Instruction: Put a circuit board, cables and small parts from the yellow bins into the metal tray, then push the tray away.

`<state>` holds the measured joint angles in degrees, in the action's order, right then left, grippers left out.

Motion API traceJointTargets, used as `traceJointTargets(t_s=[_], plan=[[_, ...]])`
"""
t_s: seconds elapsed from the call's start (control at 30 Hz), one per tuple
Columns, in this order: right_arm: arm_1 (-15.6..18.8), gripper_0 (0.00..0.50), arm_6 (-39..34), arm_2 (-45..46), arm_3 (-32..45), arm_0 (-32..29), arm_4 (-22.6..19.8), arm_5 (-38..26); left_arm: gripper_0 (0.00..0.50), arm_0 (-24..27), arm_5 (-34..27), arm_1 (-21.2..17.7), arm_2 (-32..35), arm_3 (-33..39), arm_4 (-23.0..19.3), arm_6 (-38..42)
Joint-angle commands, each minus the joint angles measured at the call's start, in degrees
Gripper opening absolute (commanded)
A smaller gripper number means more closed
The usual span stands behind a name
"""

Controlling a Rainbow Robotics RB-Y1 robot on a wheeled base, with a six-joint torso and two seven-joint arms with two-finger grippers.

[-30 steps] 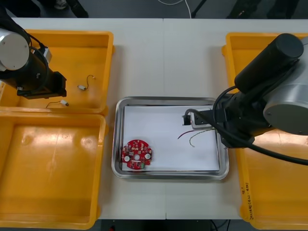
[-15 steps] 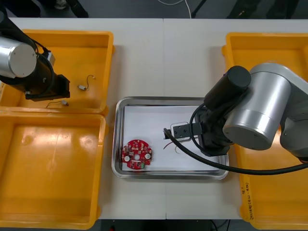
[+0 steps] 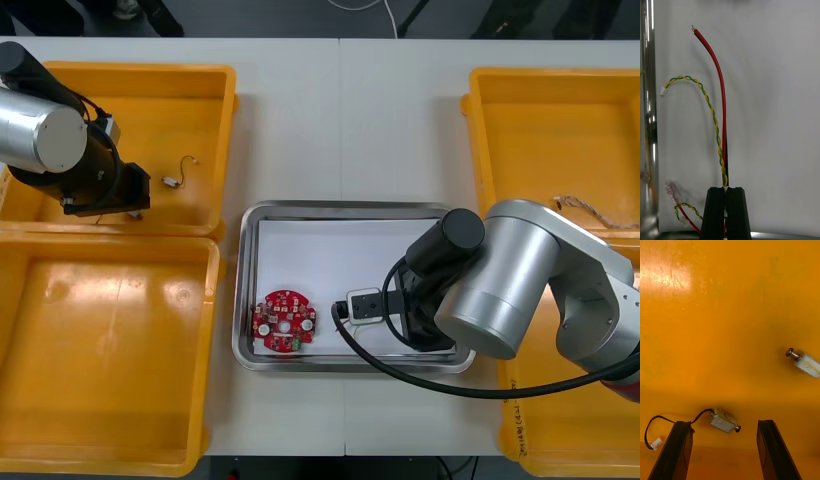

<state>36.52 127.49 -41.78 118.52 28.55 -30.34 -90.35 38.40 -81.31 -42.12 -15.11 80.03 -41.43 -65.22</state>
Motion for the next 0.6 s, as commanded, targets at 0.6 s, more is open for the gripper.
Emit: traceJointTargets(t_s=[0.6], plan=[[-4.0, 0.060, 1.0, -3.9, -1.8, -3.1, 7.2, 3.8, 0.500, 5.5, 0.8, 3.0, -2.3, -5.8, 0.8, -2.1]])
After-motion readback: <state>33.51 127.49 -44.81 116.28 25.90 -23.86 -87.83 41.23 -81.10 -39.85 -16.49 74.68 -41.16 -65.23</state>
